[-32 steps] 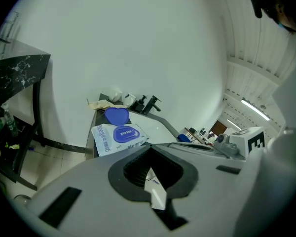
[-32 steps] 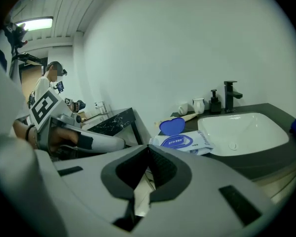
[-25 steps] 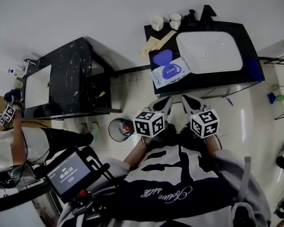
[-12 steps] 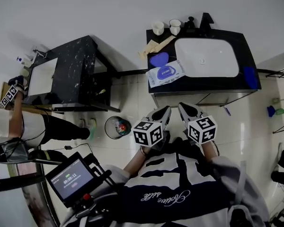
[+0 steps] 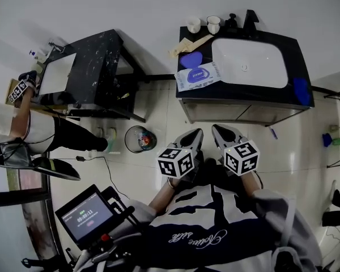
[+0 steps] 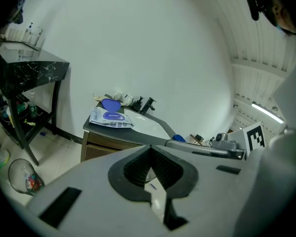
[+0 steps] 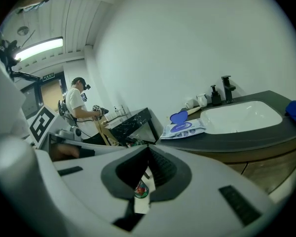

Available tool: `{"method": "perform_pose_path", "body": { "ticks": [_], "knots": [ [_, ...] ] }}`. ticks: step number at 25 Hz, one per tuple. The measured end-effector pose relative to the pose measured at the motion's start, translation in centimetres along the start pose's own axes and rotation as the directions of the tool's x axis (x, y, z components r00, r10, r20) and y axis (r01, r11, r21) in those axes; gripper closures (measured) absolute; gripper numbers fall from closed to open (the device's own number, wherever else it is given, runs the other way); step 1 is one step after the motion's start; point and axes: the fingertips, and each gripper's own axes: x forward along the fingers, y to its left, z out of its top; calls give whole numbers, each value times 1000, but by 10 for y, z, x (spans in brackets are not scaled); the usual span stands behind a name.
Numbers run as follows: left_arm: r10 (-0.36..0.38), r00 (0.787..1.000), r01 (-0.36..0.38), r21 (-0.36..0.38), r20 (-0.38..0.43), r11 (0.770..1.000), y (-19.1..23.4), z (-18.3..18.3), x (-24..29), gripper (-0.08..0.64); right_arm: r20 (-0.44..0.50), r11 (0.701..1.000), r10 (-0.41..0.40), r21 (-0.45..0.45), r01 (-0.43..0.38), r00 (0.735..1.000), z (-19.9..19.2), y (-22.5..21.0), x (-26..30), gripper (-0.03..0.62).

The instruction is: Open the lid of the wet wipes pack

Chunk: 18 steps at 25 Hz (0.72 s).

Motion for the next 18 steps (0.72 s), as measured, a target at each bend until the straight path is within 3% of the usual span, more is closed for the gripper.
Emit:
{"method": "perform_pose_path", "body": {
  "ticks": [9, 18],
  "knots": [
    [33, 999, -33, -20, 20, 999, -18, -23, -7, 561, -4, 999, 42, -5, -42, 999, -16, 1, -22, 594],
    [49, 998, -49, -7, 41, 999, -25, -17, -7, 561, 4, 998, 54, -27, -54, 999, -8, -3, -29, 594]
  ]
}}
